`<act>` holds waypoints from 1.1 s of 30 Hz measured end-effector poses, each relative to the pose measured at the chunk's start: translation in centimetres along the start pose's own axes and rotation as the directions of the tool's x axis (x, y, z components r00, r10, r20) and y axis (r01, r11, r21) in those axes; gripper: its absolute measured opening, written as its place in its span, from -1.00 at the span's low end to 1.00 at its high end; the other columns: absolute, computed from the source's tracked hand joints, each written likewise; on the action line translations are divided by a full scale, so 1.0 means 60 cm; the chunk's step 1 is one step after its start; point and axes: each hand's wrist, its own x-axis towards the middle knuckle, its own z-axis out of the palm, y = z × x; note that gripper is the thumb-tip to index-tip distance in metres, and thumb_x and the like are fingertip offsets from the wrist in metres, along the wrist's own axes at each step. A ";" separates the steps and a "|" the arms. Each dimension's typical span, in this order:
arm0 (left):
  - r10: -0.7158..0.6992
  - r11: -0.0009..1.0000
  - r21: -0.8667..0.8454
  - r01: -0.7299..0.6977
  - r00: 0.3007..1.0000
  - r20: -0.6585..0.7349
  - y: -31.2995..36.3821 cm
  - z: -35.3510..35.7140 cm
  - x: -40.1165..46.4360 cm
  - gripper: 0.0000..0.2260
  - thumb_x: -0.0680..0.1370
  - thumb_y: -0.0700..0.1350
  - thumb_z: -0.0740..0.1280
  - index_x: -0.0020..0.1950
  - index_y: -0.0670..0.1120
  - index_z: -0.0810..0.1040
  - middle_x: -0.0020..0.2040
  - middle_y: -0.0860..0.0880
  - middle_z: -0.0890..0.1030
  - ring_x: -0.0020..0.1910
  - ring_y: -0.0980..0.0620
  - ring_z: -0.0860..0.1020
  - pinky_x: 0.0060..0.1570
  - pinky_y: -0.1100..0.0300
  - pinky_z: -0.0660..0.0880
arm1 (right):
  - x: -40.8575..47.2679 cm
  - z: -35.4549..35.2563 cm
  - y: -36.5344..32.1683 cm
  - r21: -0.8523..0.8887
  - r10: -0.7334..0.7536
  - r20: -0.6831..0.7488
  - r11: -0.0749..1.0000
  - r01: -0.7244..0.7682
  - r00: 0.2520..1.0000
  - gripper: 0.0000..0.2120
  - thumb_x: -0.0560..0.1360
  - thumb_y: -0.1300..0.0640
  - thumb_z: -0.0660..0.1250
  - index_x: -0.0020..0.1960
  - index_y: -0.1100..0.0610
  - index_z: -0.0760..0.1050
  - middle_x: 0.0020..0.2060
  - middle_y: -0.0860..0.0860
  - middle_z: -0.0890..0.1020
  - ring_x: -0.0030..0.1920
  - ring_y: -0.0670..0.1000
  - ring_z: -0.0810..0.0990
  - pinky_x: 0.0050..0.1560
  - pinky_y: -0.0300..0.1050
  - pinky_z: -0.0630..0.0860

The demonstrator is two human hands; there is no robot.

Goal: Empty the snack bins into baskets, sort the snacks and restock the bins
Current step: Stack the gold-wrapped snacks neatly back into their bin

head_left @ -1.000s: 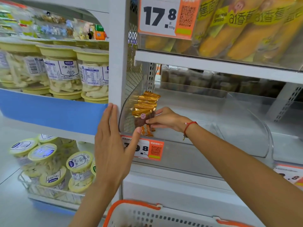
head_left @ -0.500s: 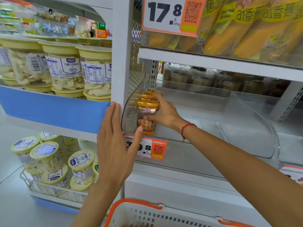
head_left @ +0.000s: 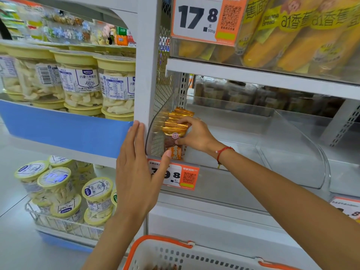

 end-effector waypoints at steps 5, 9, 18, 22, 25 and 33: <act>-0.002 1.000 -0.004 0.002 1.000 -0.007 -0.001 0.001 0.000 -0.32 0.58 0.25 0.11 0.59 -0.06 0.06 0.59 0.05 0.04 0.56 0.15 -0.02 0.46 0.15 0.06 | 0.003 -0.003 0.006 0.064 0.023 0.005 0.998 -0.023 1.000 -0.38 0.27 0.27 0.59 0.29 0.09 0.49 0.18 0.11 0.47 0.21 0.13 0.50 0.15 0.16 0.54; 0.001 1.000 -0.011 -0.001 1.000 -0.012 0.000 0.002 0.000 -0.32 0.58 0.24 0.12 0.59 -0.07 0.06 0.59 0.04 0.04 0.56 0.14 -0.01 0.46 0.14 0.08 | 0.000 -0.015 0.002 0.054 -0.004 -0.031 0.999 0.006 0.999 -0.42 0.32 0.17 0.58 0.30 0.06 0.49 0.13 0.02 0.46 0.14 -0.03 0.47 0.19 -0.03 0.50; 0.044 0.999 -0.004 -0.045 0.989 -0.145 0.047 -0.042 -0.013 -0.58 0.55 0.11 0.30 0.32 -0.09 0.45 0.30 -0.08 0.46 0.27 -0.07 0.38 0.18 0.05 0.37 | -0.150 -0.096 -0.074 0.038 -0.282 -0.062 0.958 0.285 0.957 -0.85 0.46 0.17 0.45 0.03 0.05 0.60 -0.18 0.00 0.55 -0.28 0.02 0.54 -0.16 -0.19 0.50; -0.022 0.999 0.043 0.014 0.979 0.201 0.072 -0.076 -0.053 -0.83 0.56 0.11 0.31 0.09 0.08 0.53 -0.03 0.16 0.57 -0.06 0.10 0.53 -0.25 0.17 0.37 | -0.265 -0.118 -0.071 -0.124 -0.307 0.226 0.932 0.340 0.924 -0.85 0.49 0.13 0.41 0.02 -0.06 0.58 -0.29 -0.13 0.57 -0.31 -0.10 0.51 -0.23 -0.21 0.48; -0.101 0.986 0.168 0.010 0.833 0.544 0.055 -0.083 -0.097 -0.90 0.58 0.08 0.28 0.08 0.19 0.50 -0.05 0.25 0.55 -0.05 0.17 0.57 -0.11 0.15 0.48 | -0.333 -0.094 -0.023 -0.324 -0.014 0.560 0.916 0.235 0.828 -0.79 0.53 -0.01 0.35 0.17 -0.11 0.52 -0.16 -0.18 0.58 -0.20 -0.17 0.47 -0.11 -0.13 0.44; -0.345 0.936 0.313 0.162 0.604 0.719 -0.034 0.004 -0.367 -0.66 0.64 -0.09 0.19 0.42 0.04 0.40 0.41 0.04 0.43 0.35 -0.03 0.41 0.26 0.06 0.41 | -0.535 0.104 0.159 -0.389 0.355 0.729 0.918 -0.071 0.585 -0.65 0.61 0.03 0.23 0.37 0.08 0.42 0.23 0.08 0.55 0.20 0.10 0.53 0.08 -0.10 0.45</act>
